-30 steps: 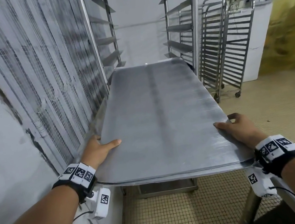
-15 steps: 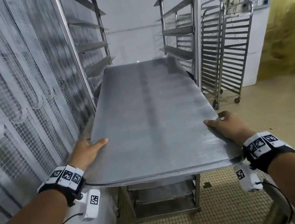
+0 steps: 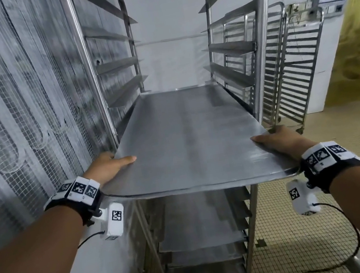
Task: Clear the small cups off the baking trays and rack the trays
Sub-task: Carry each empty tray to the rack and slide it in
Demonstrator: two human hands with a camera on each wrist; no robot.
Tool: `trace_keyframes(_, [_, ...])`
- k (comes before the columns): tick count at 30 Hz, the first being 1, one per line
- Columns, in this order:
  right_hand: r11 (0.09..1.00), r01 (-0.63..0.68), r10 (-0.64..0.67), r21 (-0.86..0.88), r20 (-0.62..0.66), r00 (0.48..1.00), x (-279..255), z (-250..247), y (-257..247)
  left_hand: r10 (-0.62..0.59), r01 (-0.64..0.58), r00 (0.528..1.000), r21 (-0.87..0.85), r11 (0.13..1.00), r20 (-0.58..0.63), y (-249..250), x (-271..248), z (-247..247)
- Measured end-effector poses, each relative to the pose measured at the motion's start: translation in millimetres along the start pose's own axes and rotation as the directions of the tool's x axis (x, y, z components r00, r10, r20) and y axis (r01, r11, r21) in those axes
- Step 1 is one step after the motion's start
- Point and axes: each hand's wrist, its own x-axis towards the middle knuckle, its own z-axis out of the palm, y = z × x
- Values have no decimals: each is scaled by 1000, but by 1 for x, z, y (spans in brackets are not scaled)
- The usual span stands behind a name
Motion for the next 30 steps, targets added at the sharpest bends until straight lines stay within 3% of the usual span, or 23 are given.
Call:
trace_keyframes(3, [1000,18,-18,-12,-19,1000,1,-8,-10,-14,14,1000,-5,1000,-3,4,3,-7])
trace_keyframes(9, [978,150,-152,-141,-2,988,-13,-18,-13,135,-148,988,187,971,80,11,-19,-29])
trace_keyframes(15, [809,364,-334,-460,150,931,-54,-14,-53,330,-387,921,393,834,207,49,-62,-31])
trace_keyframes(21, [669,515,-399,-536,327,857,-109,53,-83,400,-549,833,470,691,383,77,-107,14])
trace_keyframes(25, [638,542,-470,-547,280,837,-122,89,-75,406,-587,808,518,622,428,67,-122,42])
trace_keyframes(27, [643,546,-510,-537,231,828,-127,96,-65,439,-584,812,569,580,386,59,-129,50])
trace_keyframes(30, [561,561,-618,-609,143,773,-135,96,-48,528,-590,791,615,524,309,49,-135,55])
